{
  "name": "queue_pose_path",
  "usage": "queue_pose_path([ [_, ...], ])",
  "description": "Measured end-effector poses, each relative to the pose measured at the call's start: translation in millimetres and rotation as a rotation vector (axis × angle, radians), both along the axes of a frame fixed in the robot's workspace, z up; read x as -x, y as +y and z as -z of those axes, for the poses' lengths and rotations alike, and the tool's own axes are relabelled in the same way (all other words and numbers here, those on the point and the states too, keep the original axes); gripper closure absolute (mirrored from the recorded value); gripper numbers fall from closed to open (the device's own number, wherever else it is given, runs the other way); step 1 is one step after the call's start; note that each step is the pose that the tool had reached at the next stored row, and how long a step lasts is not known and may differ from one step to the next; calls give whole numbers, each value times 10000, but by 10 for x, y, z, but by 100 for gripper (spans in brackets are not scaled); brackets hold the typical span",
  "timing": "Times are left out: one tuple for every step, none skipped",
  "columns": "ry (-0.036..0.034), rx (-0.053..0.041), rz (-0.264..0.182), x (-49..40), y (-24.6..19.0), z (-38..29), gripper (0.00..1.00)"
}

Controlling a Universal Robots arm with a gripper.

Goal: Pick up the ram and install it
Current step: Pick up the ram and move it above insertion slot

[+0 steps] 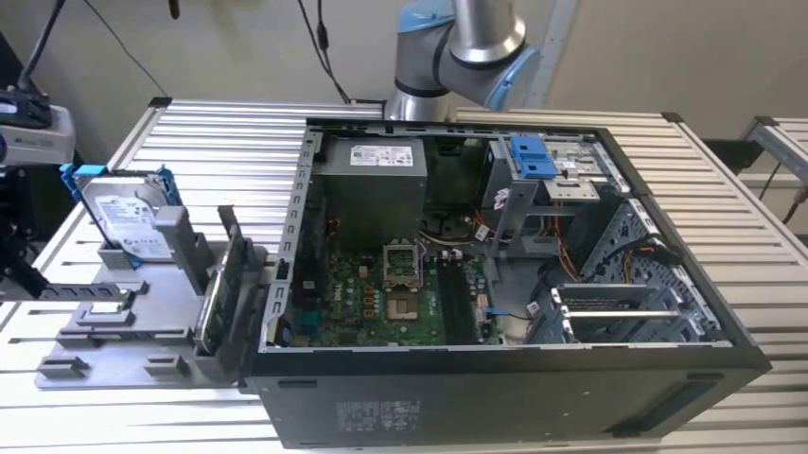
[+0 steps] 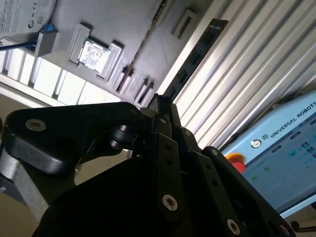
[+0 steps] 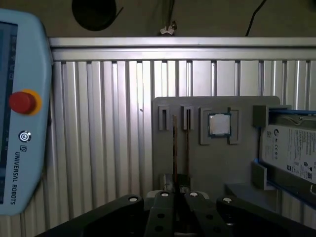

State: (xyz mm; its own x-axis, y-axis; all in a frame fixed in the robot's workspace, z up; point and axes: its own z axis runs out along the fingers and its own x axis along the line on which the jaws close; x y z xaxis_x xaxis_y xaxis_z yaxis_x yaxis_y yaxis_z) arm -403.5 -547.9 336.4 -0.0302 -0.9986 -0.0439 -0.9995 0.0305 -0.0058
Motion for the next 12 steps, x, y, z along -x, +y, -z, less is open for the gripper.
queue_pose_path([
  [1,0,0,0,0,-11,86],
  [1,0,0,0,0,-22,86],
  [1,0,0,0,0,-32,86],
  [0,0,0,0,0,-41,86],
  [-1,-1,0,0,0,-49,86],
  [0,-1,1,0,0,-57,86],
  [0,0,0,0,0,-65,86],
  [1,0,0,0,0,-72,86],
  [0,0,0,0,0,-78,86],
  [0,0,0,0,0,-84,86],
  [1,0,0,0,0,-91,86],
  [1,0,0,0,0,-99,86],
])
